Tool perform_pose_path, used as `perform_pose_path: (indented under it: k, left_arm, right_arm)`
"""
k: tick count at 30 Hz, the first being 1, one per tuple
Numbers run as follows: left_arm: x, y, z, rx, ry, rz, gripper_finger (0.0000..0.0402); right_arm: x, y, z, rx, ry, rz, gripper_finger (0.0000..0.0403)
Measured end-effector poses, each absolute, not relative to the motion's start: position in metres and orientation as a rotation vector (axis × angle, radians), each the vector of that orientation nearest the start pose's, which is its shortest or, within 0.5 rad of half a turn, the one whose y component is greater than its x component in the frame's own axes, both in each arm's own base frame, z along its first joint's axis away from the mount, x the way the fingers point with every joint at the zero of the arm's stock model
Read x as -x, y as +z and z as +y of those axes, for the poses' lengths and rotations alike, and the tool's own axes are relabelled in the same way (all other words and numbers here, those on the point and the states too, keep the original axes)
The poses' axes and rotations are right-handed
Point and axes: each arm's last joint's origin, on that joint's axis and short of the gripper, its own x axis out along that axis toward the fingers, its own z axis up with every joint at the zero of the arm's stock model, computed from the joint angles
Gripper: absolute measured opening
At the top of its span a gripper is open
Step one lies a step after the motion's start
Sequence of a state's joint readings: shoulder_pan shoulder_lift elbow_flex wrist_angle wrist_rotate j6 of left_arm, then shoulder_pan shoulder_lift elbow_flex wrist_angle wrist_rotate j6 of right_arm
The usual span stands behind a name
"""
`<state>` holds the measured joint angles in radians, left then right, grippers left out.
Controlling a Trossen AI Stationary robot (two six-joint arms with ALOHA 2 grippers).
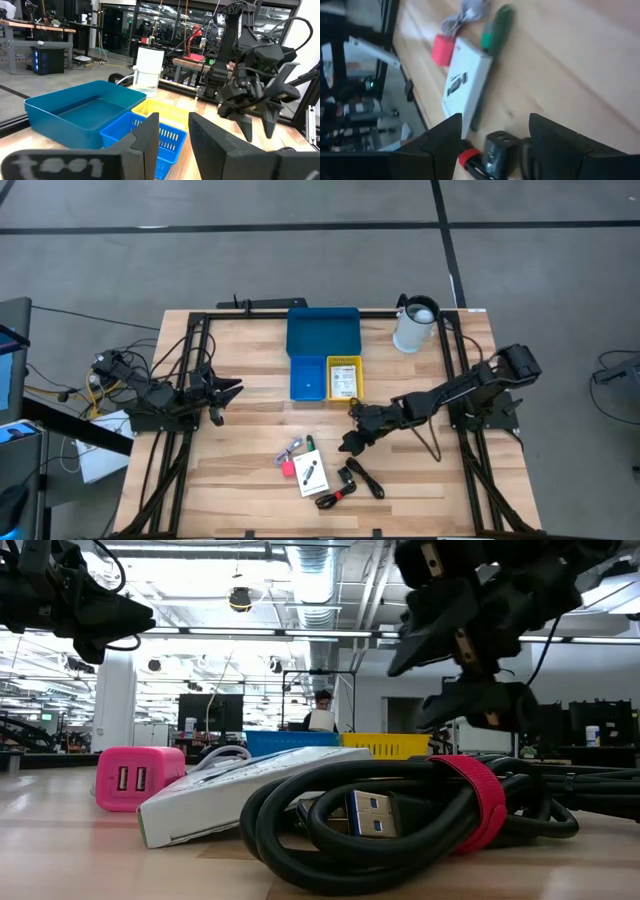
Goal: Pick and place items into bin
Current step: Put the white card reader box into the yellow bin
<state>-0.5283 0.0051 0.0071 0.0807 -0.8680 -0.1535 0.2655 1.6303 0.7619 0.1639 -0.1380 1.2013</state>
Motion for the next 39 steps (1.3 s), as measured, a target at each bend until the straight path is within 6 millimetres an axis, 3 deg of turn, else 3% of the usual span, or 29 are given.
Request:
perform_pose_path:
  k: [9, 18, 28, 39]
  left_arm:
    - [-0.086, 0.172, -0.025, 0.205, 0.334, -0.089, 0.0095]
    - [-0.086, 0.172, -0.025, 0.205, 0.334, -0.089, 0.0095]
    - [-0.086, 0.172, -0.025, 0.205, 0.334, -0.089, 0.0095]
    - [-0.086, 0.172, -0.025, 0.204, 0.334, -0.088, 0.0095]
  right_arm:
    - [-0.319, 0.149, 0.081, -1.065, 0.006, 0.913, 0.0225]
    - [-0.32, 0.148, 0.08, -1.074, 0.0, 0.914, 0.0225]
    - [-0.339, 0.128, 0.089, -1.094, 0.057, 0.975, 0.0225]
    - [-0.343, 0.132, 0.089, -1.094, 0.079, 0.943, 0.0225]
